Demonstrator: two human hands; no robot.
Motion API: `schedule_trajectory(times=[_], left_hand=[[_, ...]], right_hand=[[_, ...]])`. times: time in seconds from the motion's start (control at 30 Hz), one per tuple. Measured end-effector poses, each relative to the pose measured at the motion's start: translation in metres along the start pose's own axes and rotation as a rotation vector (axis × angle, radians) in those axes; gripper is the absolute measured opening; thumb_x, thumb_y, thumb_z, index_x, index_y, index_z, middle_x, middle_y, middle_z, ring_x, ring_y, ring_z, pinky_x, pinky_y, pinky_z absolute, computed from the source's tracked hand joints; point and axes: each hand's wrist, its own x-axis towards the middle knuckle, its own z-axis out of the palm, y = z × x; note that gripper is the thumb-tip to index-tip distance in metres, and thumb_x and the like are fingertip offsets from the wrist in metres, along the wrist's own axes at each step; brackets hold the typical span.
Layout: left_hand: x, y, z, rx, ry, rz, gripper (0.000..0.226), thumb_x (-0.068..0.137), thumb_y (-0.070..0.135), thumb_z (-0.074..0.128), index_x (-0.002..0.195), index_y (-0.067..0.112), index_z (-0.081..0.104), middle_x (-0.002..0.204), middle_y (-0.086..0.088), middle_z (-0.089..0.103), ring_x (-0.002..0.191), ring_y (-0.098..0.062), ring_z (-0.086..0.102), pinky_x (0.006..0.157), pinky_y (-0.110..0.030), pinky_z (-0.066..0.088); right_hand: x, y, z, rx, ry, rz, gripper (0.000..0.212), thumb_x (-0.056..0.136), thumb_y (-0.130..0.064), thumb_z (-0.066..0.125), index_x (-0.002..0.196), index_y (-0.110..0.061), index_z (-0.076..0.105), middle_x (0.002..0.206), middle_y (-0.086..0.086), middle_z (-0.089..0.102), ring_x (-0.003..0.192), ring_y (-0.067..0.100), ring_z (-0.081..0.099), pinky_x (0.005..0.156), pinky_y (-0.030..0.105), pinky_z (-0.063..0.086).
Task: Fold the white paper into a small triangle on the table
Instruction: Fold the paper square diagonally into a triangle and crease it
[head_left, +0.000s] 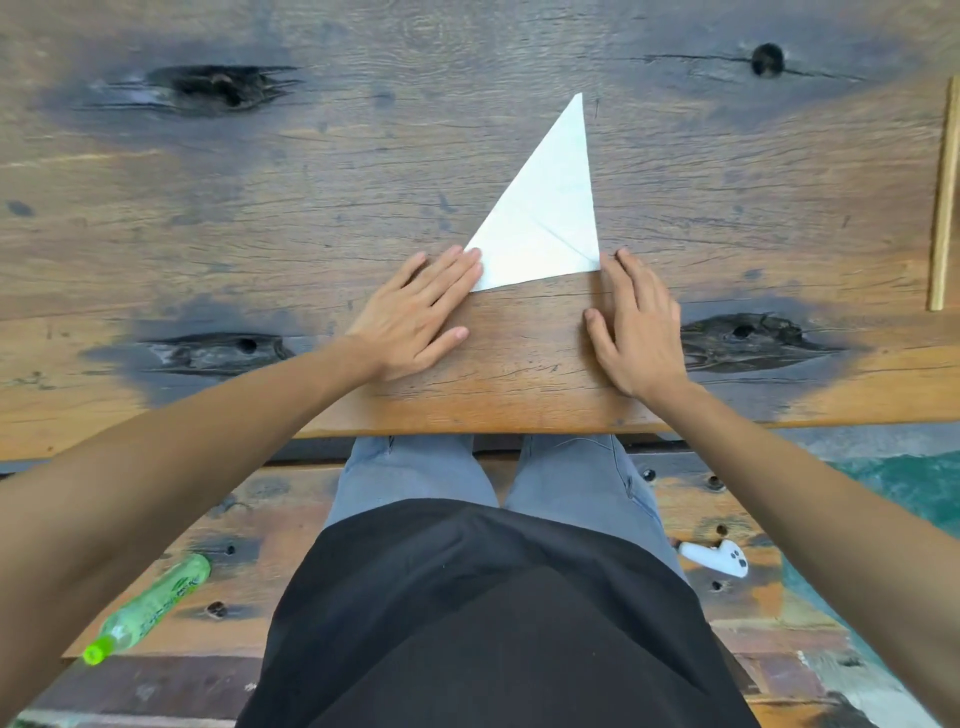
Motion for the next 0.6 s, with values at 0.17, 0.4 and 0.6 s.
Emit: schedule_trajectory(times=[0.17, 0.4, 0.6], left_hand=[[0.071, 0.011, -0.02, 0.068, 0.018, 0.293, 0.073, 0.106, 0.052, 0.02, 0.164, 0.009, 0.009, 0.173, -0.01, 0.009, 0.161, -0.027, 0.005, 0.131, -0.047, 0.006], [0.11, 0.005, -0.003, 0.201, -0.015, 0.461, 0.08, 0.102, 0.061, 0.023, 0.161, 0.007, 0.022, 0.163, -0.021, 0.033, 0.154, -0.034, 0.029, 0.13, -0.052, 0.012], [0.112, 0.001, 0.009, 0.209, 0.036, 0.469, 0.083, 0.101, 0.064, 0.027, 0.161, 0.007, 0.022, 0.167, -0.018, 0.028, 0.157, -0.033, 0.021, 0.129, -0.051, 0.015]], right_hand=[[0.039, -0.011, -0.013, -0.068, 0.125, -0.153, 0.053, 0.108, -0.038, 0.038, 0.158, -0.022, 0.037, 0.167, 0.002, 0.034, 0.147, 0.021, 0.038, 0.107, 0.041, 0.028], [0.115, -0.014, -0.02, -0.254, -0.036, -0.688, 0.061, 0.109, -0.045, 0.028, 0.164, -0.019, 0.026, 0.174, 0.004, 0.019, 0.161, 0.022, 0.016, 0.124, 0.043, 0.021], [0.134, 0.003, -0.012, -0.351, -0.123, -0.855, 0.067, 0.108, -0.051, 0.025, 0.166, -0.017, 0.018, 0.174, 0.004, 0.015, 0.161, 0.023, 0.012, 0.129, 0.046, 0.015]])
